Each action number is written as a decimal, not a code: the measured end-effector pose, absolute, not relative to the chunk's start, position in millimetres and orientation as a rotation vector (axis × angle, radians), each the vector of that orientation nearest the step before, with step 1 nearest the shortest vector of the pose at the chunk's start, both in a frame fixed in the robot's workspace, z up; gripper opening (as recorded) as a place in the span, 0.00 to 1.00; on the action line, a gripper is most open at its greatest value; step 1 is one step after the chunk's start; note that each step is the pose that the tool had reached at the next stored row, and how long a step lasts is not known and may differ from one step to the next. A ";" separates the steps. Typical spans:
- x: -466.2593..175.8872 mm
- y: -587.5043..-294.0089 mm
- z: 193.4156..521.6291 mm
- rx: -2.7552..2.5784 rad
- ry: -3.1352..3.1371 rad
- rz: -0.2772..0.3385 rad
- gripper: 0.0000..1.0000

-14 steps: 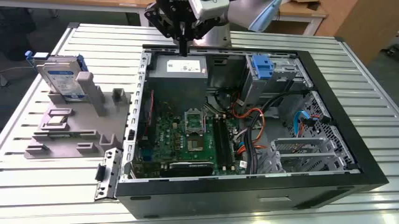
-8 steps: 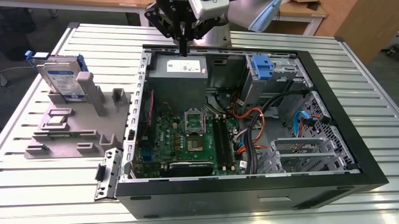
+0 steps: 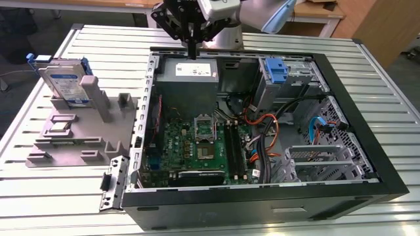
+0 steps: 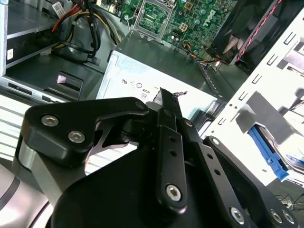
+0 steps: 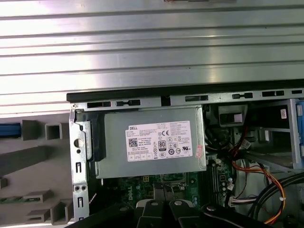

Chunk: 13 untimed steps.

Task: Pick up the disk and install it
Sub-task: 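Reach for the disk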

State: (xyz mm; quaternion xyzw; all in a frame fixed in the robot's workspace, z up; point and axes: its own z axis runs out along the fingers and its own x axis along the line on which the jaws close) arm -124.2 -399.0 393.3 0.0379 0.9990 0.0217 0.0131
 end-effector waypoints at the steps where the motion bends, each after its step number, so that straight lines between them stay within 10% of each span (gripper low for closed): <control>1: -125.3 -399.0 393.3 0.118 3.112 0.068 0.10; 13: -137.0 -398.9 393.3 0.118 3.112 0.068 0.10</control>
